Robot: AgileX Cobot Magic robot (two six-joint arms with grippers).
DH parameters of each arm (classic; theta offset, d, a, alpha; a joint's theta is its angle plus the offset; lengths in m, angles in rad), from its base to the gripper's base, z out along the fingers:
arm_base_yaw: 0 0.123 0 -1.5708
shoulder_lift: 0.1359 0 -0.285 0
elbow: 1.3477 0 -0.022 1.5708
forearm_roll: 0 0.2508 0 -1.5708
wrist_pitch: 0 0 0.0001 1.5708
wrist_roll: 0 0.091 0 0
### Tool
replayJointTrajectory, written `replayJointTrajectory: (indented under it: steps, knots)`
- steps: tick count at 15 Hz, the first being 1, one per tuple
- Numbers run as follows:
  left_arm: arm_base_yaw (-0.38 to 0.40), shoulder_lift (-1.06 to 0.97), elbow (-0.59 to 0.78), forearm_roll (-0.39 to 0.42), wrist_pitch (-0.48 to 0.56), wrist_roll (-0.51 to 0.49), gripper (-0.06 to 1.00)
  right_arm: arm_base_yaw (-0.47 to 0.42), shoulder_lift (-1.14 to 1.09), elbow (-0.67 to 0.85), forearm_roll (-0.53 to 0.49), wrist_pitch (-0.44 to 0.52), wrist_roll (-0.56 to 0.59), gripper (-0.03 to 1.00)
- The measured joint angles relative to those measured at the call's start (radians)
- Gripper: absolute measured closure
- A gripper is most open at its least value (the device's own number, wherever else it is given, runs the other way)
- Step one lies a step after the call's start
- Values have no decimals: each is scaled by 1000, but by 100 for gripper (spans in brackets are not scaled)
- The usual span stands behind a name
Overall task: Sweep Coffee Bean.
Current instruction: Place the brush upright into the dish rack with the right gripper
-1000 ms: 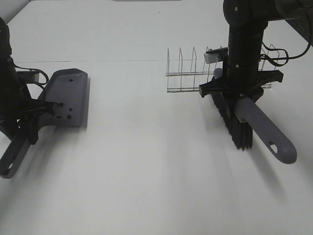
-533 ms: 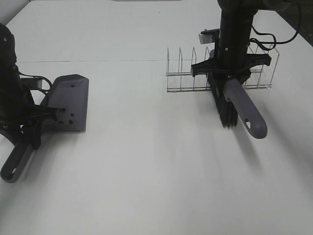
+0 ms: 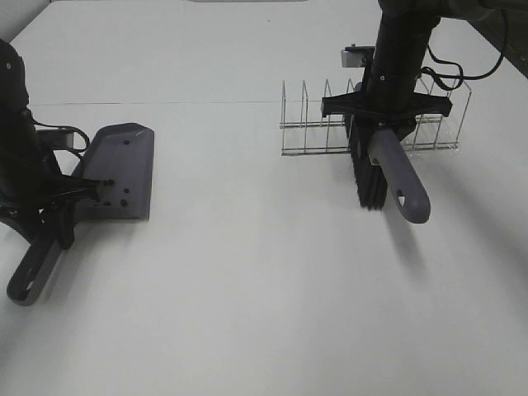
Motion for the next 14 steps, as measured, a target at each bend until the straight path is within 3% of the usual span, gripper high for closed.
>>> replayJointTrajectory:
  steps: [2,10,14]
  knots:
    - [-24,0,0,-12,-21,11,62,-22,0,-20,40,-3,-30,63]
    - [-50,0,0,-33,-27,11,62,-22,103,-203,23,-9,-30,63]
    - [-59,0,0,-38,-27,11,62,-22,114,-220,23,-9,-47,63]
